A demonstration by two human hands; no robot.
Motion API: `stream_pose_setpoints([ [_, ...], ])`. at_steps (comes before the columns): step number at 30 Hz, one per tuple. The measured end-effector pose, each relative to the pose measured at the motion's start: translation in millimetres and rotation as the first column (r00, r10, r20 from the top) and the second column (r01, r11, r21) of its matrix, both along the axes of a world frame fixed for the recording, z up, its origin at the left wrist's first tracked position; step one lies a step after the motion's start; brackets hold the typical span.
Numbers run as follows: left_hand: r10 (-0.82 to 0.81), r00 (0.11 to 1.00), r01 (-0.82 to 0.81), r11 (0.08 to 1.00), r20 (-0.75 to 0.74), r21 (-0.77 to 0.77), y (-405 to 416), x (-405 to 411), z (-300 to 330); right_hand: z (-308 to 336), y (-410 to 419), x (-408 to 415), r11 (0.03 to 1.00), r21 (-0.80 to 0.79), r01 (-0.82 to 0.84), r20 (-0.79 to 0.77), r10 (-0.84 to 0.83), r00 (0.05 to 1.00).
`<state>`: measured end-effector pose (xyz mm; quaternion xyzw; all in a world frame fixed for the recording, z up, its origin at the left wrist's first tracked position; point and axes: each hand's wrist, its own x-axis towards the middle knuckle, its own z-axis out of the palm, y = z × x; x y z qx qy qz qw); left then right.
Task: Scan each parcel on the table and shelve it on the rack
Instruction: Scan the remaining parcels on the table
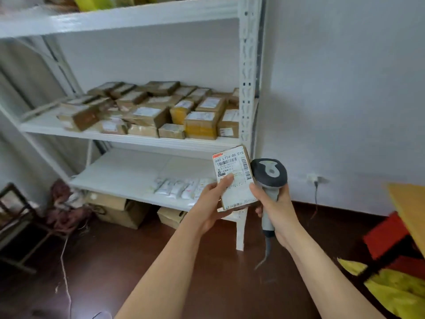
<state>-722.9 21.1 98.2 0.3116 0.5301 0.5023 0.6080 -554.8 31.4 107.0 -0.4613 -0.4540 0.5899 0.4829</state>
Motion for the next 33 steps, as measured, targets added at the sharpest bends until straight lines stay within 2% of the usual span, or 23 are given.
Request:
stream_pose_setpoints([
  [5, 0.057, 0.995, -0.055, 0.998, 0.077, -0.025, -16.4, -107.7, -6.8, 6.2, 14.1, -119.9, 0.995, -0.015, -0.095, -0.009, 0.095, 0.995],
  [8, 0.194, 0.969, -0.198, 0.98, 0.152, 0.009, -14.3, -161.5, -10.0, 3.7, 28.4, -181.2, 0.984, -0.016, -0.176, 0.005, 0.176, 0.984],
  [12, 0.412, 0.901, -0.415, 0.91, 0.134, -0.007, 9.3, -243.6, -11.3, 1.2, 65.9, -267.9, 0.958, -0.002, -0.286, 0.06, 0.286, 0.956],
  [14, 0.527, 0.832, -0.528, 0.848, 0.175, -0.041, 25.2, -290.1, -10.5, 2.4, 89.7, -313.4, 0.938, -0.001, -0.346, 0.066, 0.345, 0.936],
  [18, 0.733, 0.608, -0.729, 0.668, 0.306, -0.152, 56.5, -378.4, 0.0, 9.7, 135.3, -397.4, 0.898, -0.005, -0.44, 0.088, 0.438, 0.895],
  [22, 0.829, 0.461, -0.84, 0.523, 0.317, -0.145, 79.8, -449.8, 12.1, 18.3, 172.1, -475.0, 0.876, 0.002, -0.482, 0.109, 0.479, 0.871],
  [26, 0.875, 0.404, -0.888, 0.445, 0.266, -0.116, 93.9, -522.9, 10.1, 20.3, 189.9, -546.0, 0.857, 0.006, -0.514, 0.128, 0.51, 0.851],
  [29, 0.891, 0.387, -0.893, 0.426, 0.239, -0.143, 114.8, -582.6, 2.9, 14.8, 202.9, -594.0, 0.868, 0.001, -0.497, 0.129, 0.492, 0.861],
  [33, 0.876, 0.45, -0.868, 0.475, 0.175, -0.143, 157.0, -656.5, -5.3, 9.1, 221.7, -652.2, 0.907, 0.019, -0.42, 0.146, 0.414, 0.899],
])
